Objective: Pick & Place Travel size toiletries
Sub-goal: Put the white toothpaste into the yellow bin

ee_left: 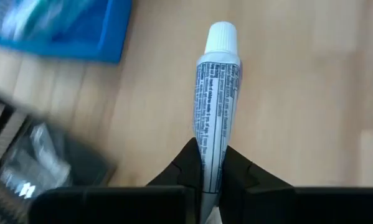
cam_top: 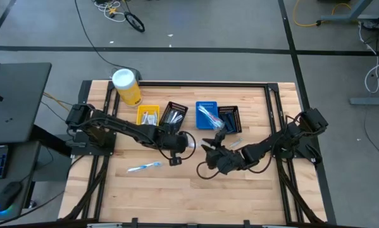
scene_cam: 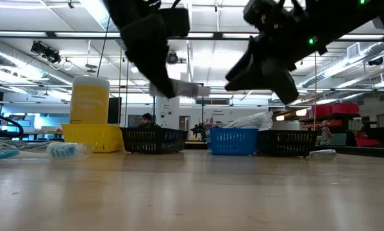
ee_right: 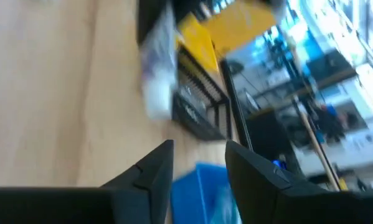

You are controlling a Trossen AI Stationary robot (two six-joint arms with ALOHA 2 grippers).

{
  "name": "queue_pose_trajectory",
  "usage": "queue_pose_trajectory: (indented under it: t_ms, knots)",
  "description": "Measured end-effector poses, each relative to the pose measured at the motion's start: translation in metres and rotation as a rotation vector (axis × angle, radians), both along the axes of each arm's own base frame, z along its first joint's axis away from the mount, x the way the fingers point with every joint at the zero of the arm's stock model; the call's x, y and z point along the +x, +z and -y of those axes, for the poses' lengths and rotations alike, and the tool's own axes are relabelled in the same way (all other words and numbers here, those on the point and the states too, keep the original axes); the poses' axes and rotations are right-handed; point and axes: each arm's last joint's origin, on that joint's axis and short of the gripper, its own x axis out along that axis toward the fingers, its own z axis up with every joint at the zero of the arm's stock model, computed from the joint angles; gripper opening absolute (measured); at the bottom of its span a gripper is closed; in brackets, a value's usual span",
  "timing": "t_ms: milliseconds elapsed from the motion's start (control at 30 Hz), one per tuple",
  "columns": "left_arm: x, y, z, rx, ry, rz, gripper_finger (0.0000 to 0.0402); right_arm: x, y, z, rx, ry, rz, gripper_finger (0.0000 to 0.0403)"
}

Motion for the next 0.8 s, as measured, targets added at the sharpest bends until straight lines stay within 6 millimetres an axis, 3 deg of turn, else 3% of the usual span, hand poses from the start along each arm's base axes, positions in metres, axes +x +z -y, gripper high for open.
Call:
queue_pose_trajectory:
  t_ms: [200,333,567,700,800]
  knots:
    - [-0.019,-0.006,-0.008,0.102,0.173,-0.145,0.0033,-0.009,-0.013,0.006,0.153,-0.082,-0.042,0.0165]
    - [-0.038,0.004,-0.02,0.193,0.304,-0.211,0.0036,-0.011,-0.017,0.01,0.236,-0.101,-0.073,0.0165]
    - [-0.084,0.027,-0.06,0.137,0.806,-0.238,0.0034,-0.009,-0.018,0.012,0.287,-0.081,-0.078,0.0165]
    - [-0.098,0.012,-0.077,0.091,0.954,-0.233,0.0035,-0.008,-0.018,0.012,0.307,-0.074,-0.074,0.0165]
    - [-0.098,-0.014,-0.085,0.02,0.96,-0.215,0.0035,-0.008,-0.018,0.012,0.329,-0.062,-0.079,0.0165]
